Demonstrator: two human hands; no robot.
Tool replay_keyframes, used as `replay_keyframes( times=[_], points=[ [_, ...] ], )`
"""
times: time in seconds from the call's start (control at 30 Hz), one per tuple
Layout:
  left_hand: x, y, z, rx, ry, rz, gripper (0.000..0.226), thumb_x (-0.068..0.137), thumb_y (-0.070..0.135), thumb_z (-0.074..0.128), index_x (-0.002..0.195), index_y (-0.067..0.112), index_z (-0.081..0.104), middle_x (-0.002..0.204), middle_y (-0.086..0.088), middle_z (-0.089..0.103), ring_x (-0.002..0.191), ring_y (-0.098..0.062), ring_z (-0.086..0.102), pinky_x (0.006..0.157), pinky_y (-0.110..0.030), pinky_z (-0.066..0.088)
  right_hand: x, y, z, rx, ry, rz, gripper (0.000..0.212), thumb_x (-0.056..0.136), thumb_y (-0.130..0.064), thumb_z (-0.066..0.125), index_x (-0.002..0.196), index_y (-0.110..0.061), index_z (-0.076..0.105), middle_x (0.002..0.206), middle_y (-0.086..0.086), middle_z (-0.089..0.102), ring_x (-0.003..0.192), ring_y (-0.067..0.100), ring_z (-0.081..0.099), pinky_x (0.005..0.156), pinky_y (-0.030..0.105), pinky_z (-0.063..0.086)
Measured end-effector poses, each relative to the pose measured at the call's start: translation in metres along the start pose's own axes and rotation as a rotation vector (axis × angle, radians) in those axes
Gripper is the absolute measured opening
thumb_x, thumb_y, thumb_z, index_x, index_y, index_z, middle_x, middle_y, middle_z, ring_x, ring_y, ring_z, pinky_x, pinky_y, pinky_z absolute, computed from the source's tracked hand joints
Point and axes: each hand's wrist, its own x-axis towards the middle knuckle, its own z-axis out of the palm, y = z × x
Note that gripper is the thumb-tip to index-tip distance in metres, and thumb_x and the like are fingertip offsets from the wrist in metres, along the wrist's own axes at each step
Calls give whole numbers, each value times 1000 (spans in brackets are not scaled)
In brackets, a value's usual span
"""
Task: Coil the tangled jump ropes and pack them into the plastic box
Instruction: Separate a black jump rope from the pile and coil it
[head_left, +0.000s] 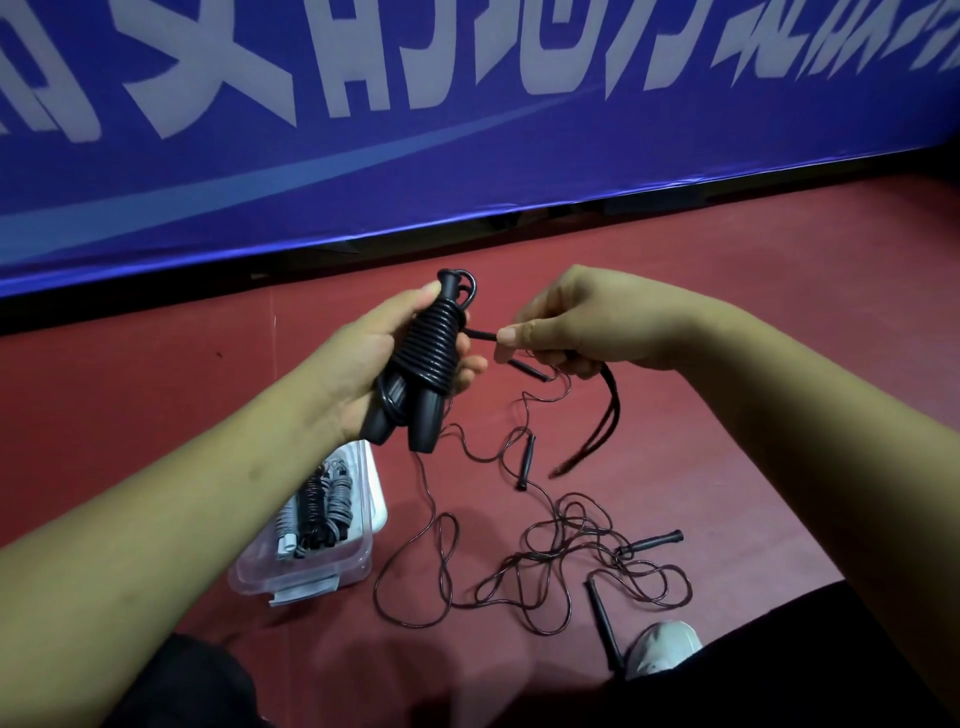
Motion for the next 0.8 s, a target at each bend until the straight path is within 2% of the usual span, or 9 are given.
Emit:
replay_keyframes(
  times=[0.1, 0.17, 0.23, 0.33, 0.4, 0.47, 0.57, 0.7, 0.8],
  points=[
    [4, -1, -5, -26, 105, 39, 44, 84, 34, 66, 112, 2, 54, 77, -18, 64, 90, -39, 70, 65, -40, 61, -5, -7, 0, -55, 16, -37, 23, 96, -32, 64, 89, -14, 77, 53, -3, 44, 49, 15, 45, 52, 28, 42],
    [4, 0, -5, 5, 136, 33, 42, 87, 34, 64, 110, 1, 53, 85, -22, 65, 98, -45, 69, 59, -36, 61, -7, -9, -3, -96, 50, -39, 20, 94, -30, 66, 93, -14, 78, 49, -8, 44, 46, 13, 45, 50, 25, 41],
    [2, 0, -5, 50, 137, 20, 42, 83, 33, 66, 109, 3, 52, 88, -24, 69, 93, -42, 71, 54, -32, 59, -9, -12, -5, -115, 57, -45, 18, 93, -29, 68, 93, -14, 78, 46, -9, 42, 43, 9, 40, 46, 21, 37],
    [-1, 2, -4, 122, 150, 31, 32, 83, 30, 65, 101, 5, 54, 77, -19, 68, 68, -27, 70, 53, -29, 59, -13, -20, -7, -211, 34, -90, 13, 91, -30, 71, 89, -20, 78, 48, -5, 42, 45, 12, 37, 45, 23, 33],
    [-2, 3, -4, 154, 141, 27, 36, 82, 29, 67, 106, 5, 54, 90, -25, 64, 57, -23, 65, 54, -32, 58, -16, -24, -9, -242, 32, -130, 9, 90, -29, 72, 85, -23, 77, 50, -3, 42, 47, 15, 36, 46, 26, 31],
    [-2, 2, -6, 202, 134, 2, 47, 77, 29, 71, 113, 4, 54, 103, -28, 59, 57, -23, 62, 56, -33, 58, -18, -27, -11, -242, 43, -169, 7, 89, -27, 73, 84, -24, 76, 49, -3, 43, 46, 14, 36, 46, 25, 31],
    [-3, 3, -8, 383, 99, -32, 46, 81, 32, 68, 115, 2, 61, 99, -25, 62, 60, -24, 62, 55, -32, 58, -14, -27, -12, -297, 125, -243, 8, 86, -28, 76, 85, -21, 78, 51, -7, 53, 45, 5, 41, 46, 17, 33],
    [-3, 4, -4, 631, -4, -8, 36, 78, 31, 67, 106, 8, 67, 89, -11, 69, 62, -20, 65, 57, -30, 57, -7, -24, -9, -329, 207, -296, 7, 83, -28, 78, 81, -22, 78, 64, -10, 66, 57, 8, 56, 56, 26, 45],
    [-5, 3, -2, 810, -41, 5, 41, 76, 34, 71, 105, 7, 66, 91, -22, 66, 65, -21, 66, 55, -29, 54, -3, -22, -5, -340, 221, -311, 8, 80, -28, 81, 80, -21, 78, 72, -7, 71, 68, 8, 64, 63, 29, 51]
  ],
)
